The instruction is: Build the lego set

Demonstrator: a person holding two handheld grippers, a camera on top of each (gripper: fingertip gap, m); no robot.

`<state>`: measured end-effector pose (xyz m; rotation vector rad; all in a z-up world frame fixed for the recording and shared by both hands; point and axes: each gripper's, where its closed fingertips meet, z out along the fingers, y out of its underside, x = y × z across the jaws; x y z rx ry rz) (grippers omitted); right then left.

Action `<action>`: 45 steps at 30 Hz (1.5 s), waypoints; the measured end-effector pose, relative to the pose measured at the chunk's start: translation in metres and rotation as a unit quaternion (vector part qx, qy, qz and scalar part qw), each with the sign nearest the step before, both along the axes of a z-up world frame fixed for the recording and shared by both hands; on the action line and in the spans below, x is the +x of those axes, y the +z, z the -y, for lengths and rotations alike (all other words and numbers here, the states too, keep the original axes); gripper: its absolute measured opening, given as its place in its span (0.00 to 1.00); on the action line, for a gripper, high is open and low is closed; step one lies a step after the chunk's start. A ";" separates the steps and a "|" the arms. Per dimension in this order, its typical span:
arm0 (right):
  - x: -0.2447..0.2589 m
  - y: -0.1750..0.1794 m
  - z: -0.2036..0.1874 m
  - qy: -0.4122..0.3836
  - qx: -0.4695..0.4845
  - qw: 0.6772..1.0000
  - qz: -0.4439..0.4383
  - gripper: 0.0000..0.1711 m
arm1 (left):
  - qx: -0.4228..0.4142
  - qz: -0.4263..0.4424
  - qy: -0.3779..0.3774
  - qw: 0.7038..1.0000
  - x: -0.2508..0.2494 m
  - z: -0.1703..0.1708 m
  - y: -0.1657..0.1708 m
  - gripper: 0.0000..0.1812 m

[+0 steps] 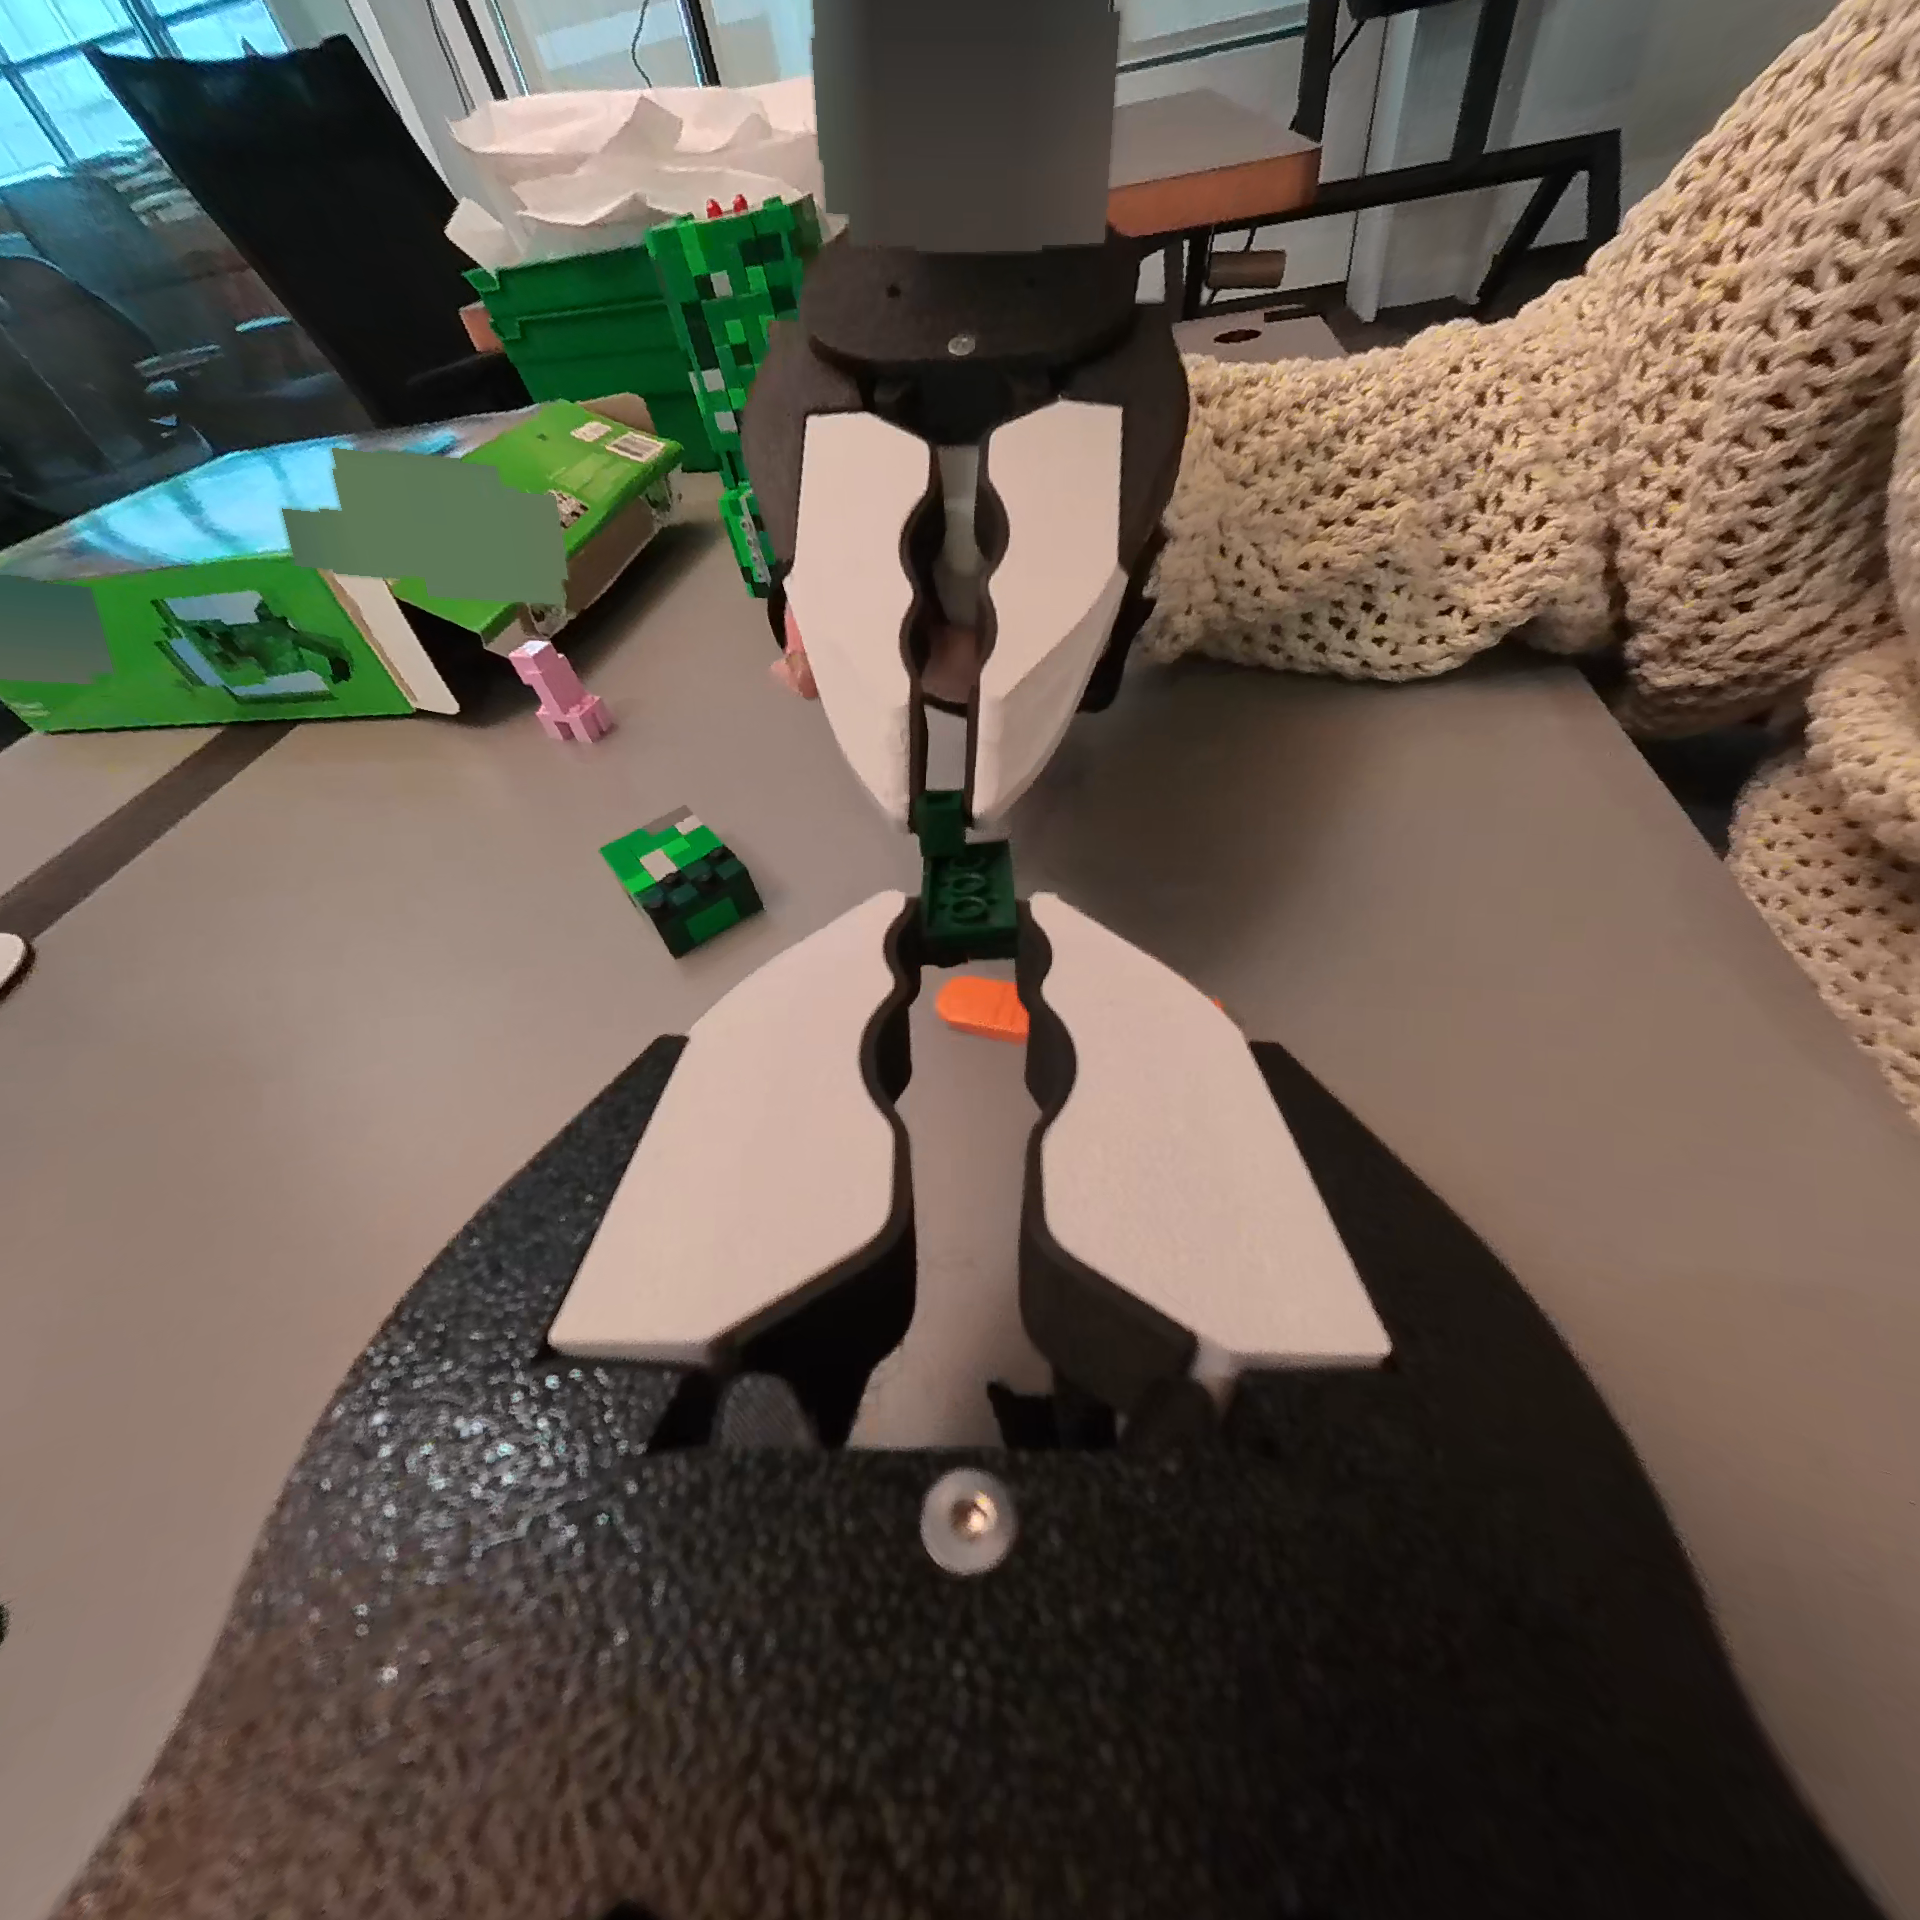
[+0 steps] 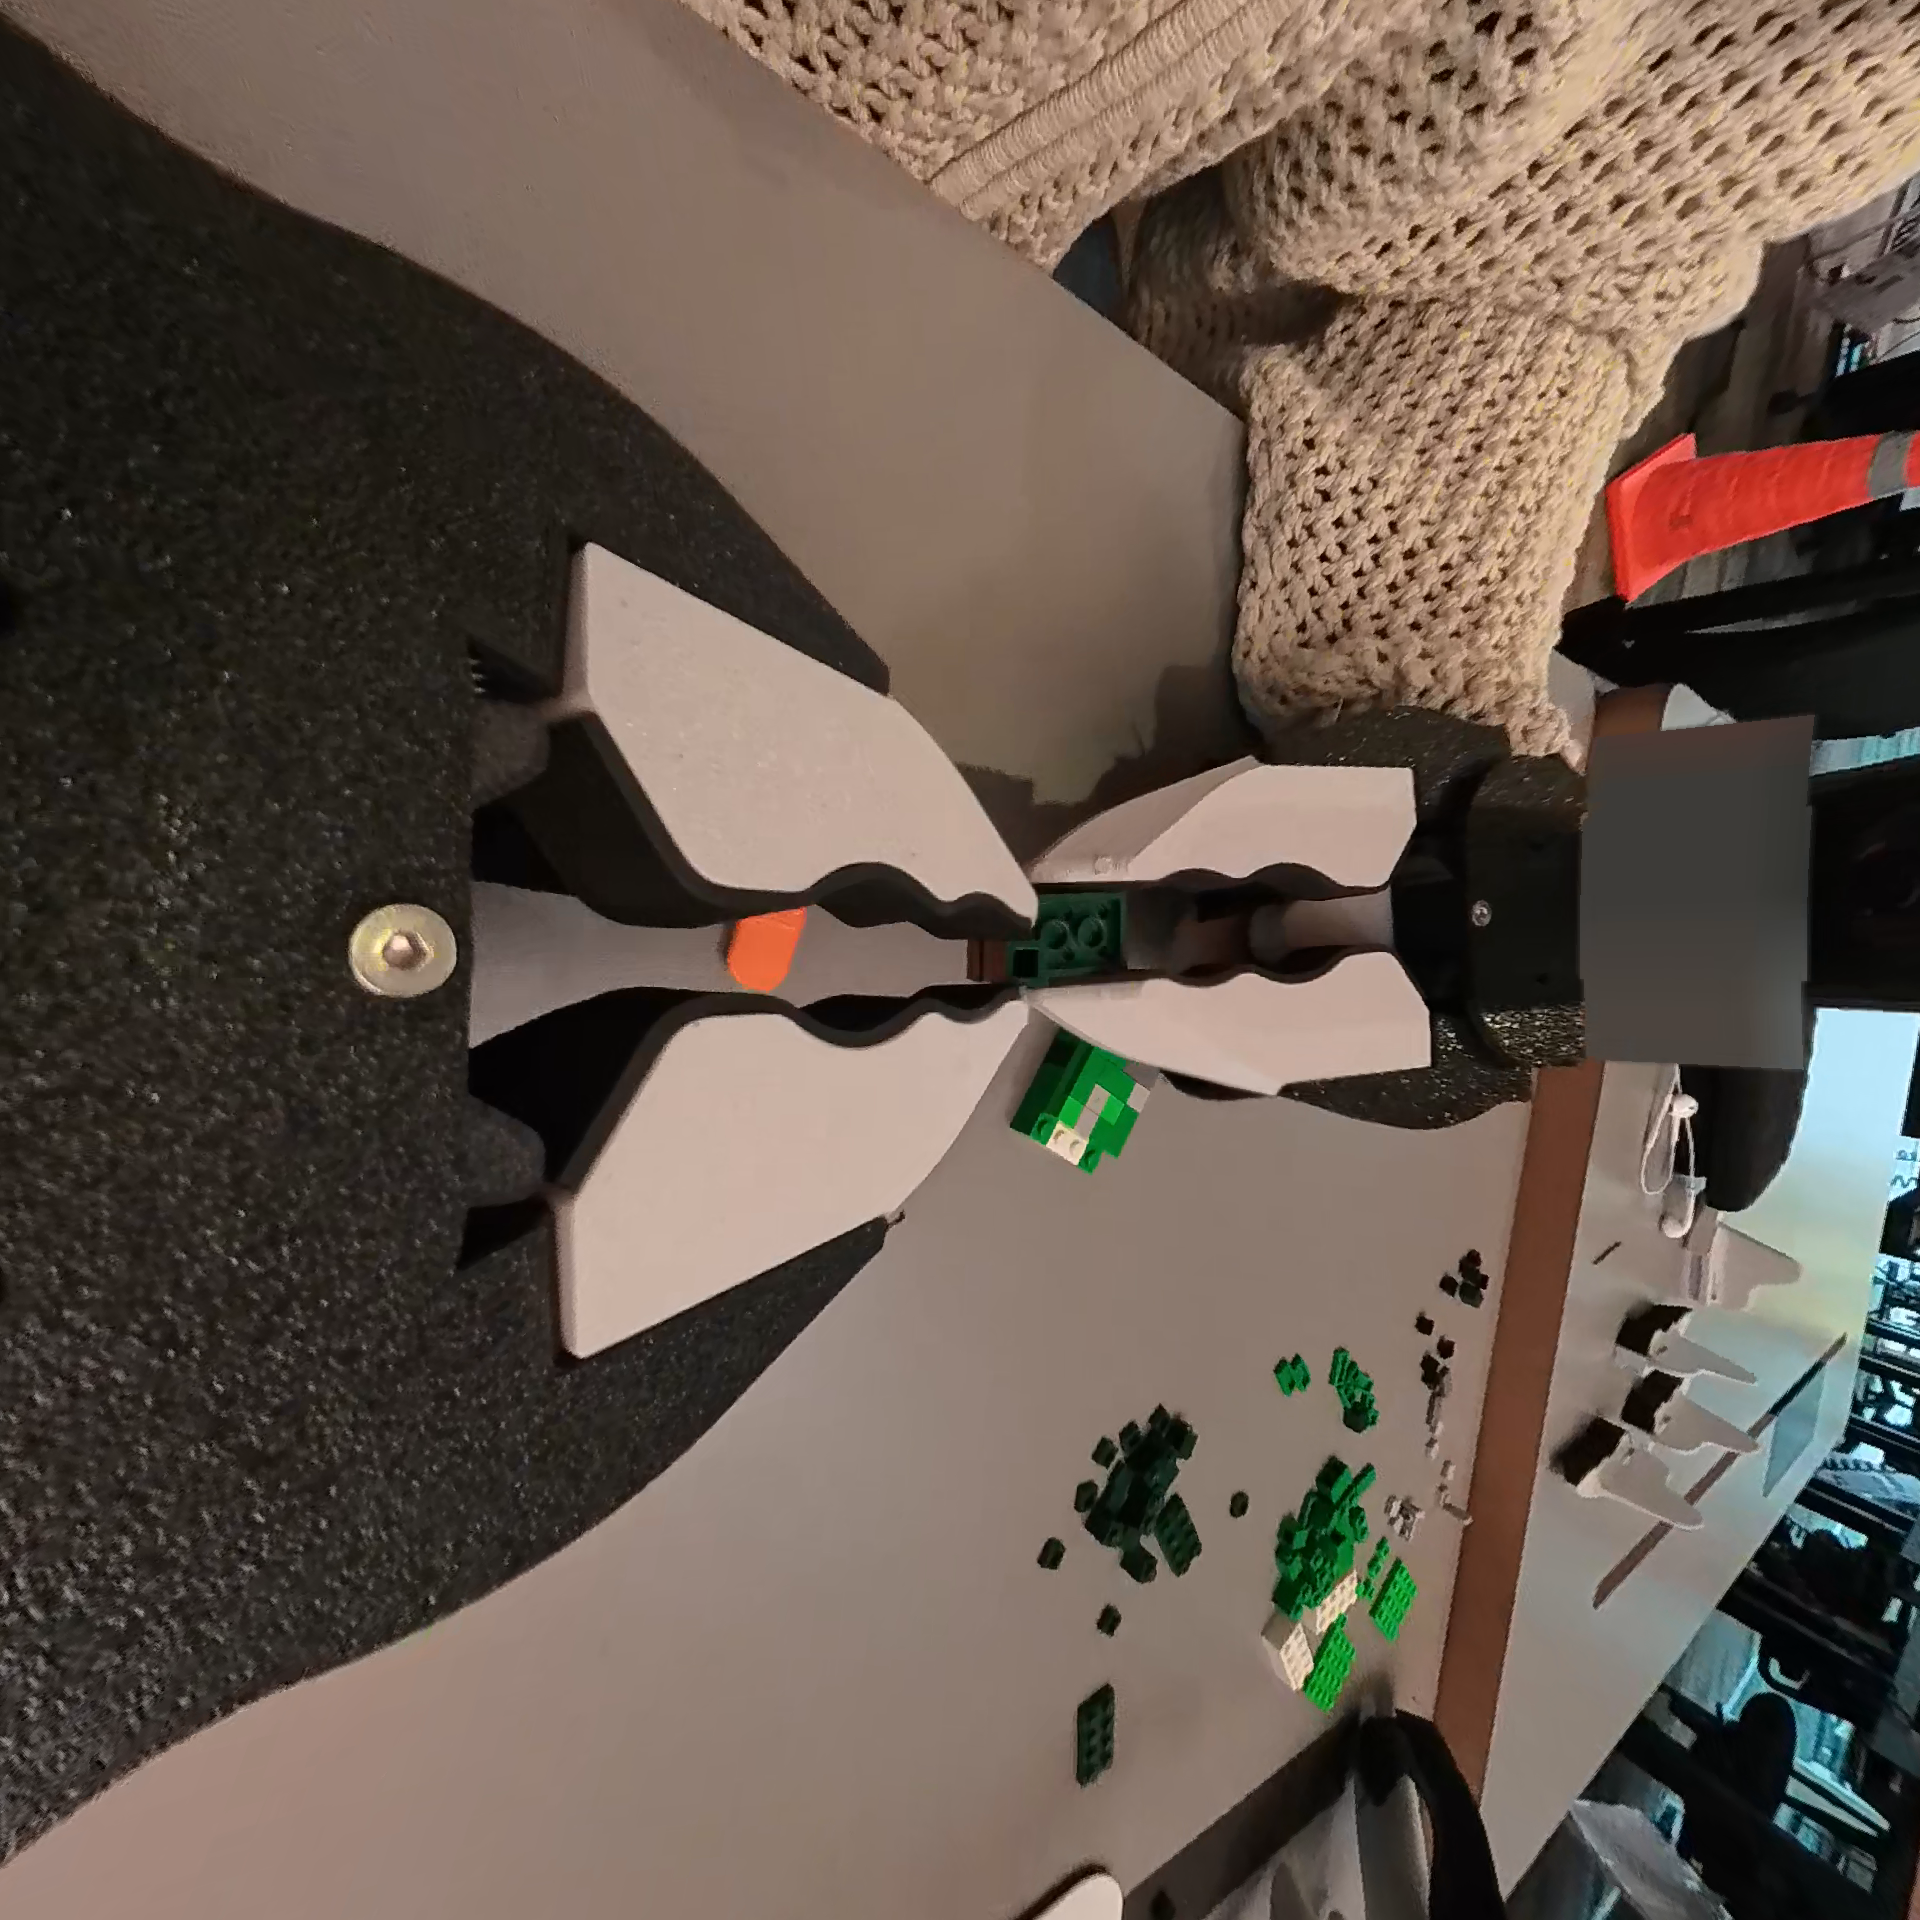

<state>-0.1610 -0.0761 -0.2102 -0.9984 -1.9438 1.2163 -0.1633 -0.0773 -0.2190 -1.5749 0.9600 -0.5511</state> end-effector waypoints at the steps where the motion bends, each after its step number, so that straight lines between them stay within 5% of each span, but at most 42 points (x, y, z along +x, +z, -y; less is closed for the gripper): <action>1: 0.000 0.000 0.000 0.000 0.005 1.000 0.000 0.04 | 0.004 0.006 -0.001 1.000 0.001 0.000 0.002 0.10; 45: 0.000 0.007 0.002 0.000 -0.014 1.000 -0.016 0.04 | 0.008 0.047 -0.010 0.999 0.007 0.002 0.010 0.10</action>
